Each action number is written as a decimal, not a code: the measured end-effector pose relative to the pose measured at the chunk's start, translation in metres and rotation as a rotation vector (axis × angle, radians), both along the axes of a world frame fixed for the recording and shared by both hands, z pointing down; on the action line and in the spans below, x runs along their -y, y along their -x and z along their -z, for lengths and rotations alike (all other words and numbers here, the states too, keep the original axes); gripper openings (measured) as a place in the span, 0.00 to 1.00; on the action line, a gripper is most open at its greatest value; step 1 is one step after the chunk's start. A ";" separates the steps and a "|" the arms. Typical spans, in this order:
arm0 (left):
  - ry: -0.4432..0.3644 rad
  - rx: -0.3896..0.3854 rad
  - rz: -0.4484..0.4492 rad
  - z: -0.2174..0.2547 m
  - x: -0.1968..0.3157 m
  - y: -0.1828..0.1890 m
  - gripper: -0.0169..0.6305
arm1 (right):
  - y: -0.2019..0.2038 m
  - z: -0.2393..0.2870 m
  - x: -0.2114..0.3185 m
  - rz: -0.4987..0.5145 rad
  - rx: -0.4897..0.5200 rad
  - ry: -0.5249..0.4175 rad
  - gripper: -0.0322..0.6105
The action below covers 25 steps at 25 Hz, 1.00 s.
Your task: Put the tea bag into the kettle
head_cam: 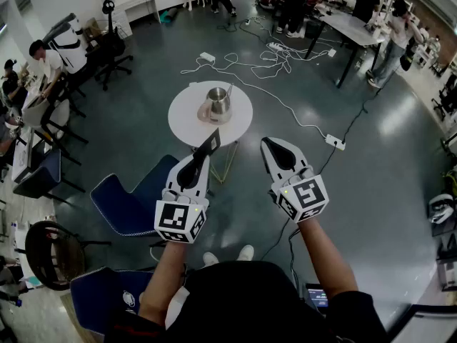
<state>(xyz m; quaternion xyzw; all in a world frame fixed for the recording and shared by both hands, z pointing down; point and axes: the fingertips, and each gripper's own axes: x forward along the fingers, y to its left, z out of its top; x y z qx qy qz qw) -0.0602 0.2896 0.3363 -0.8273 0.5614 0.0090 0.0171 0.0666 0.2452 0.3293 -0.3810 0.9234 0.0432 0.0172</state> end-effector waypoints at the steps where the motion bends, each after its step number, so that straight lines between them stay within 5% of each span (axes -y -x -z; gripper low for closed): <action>1: -0.002 -0.003 -0.008 0.001 -0.001 -0.001 0.08 | 0.000 -0.001 0.001 -0.004 0.001 0.001 0.08; 25: -0.037 0.048 0.035 0.007 0.014 -0.033 0.08 | -0.030 -0.020 0.019 0.023 0.049 0.034 0.08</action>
